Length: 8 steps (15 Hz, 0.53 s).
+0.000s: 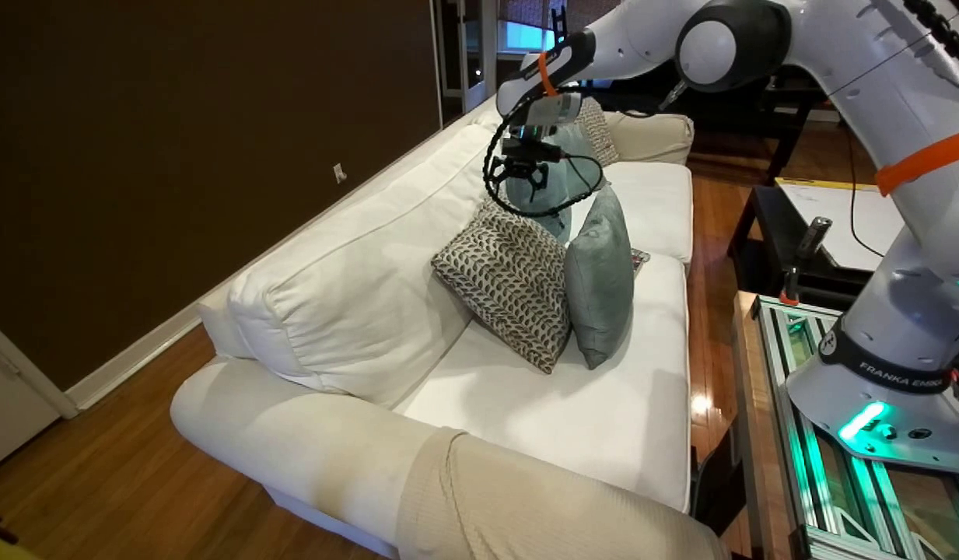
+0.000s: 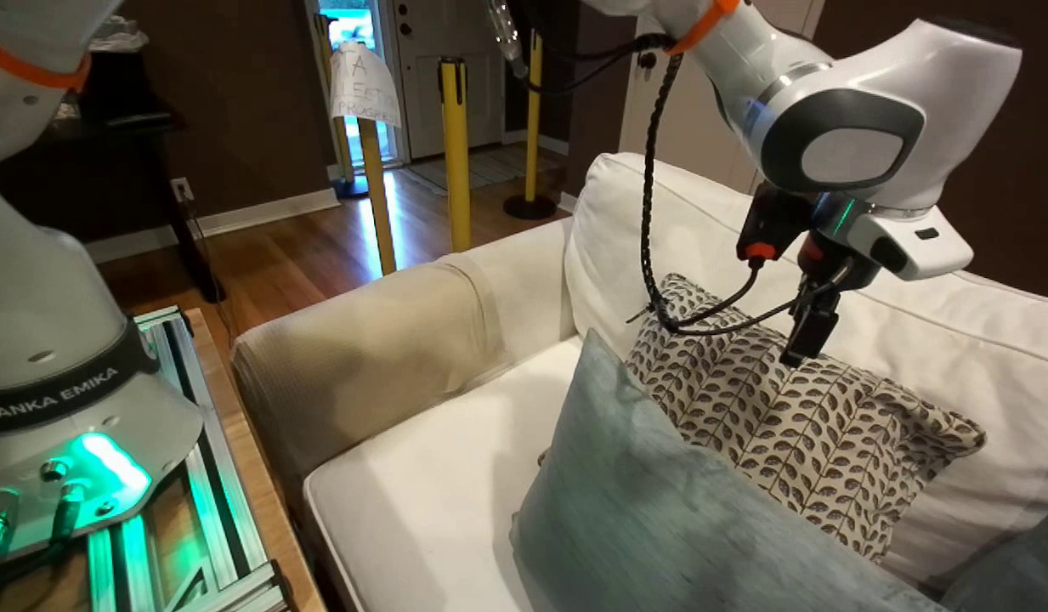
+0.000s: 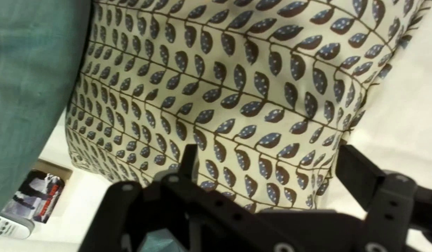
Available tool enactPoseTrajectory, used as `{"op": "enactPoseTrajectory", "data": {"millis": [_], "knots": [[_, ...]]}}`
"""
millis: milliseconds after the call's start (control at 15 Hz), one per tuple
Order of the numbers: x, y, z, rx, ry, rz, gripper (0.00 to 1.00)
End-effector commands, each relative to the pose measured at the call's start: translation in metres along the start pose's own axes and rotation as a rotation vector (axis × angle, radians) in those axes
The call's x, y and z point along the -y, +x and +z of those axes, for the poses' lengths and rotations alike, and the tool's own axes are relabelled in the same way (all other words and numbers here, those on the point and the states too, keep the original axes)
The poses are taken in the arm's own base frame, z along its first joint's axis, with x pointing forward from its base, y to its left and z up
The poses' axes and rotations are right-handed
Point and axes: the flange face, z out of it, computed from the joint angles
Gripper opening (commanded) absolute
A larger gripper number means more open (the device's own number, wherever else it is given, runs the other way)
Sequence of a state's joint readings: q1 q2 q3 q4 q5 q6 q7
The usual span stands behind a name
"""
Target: Move the grey pillow on the left forwards.
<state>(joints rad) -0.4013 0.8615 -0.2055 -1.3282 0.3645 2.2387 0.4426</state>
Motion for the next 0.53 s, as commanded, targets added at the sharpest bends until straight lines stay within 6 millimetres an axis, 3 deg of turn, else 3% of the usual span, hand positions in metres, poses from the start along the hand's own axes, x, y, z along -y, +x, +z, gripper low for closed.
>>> {"op": "enactPoseTrajectory", "data": {"millis": [0,467], "knots": [[0.026,0.007,0.030,-0.004,0.039,0.027,1.00],[0.059,0.007,0.078,-0.020,0.019,0.043,1.00]]}}
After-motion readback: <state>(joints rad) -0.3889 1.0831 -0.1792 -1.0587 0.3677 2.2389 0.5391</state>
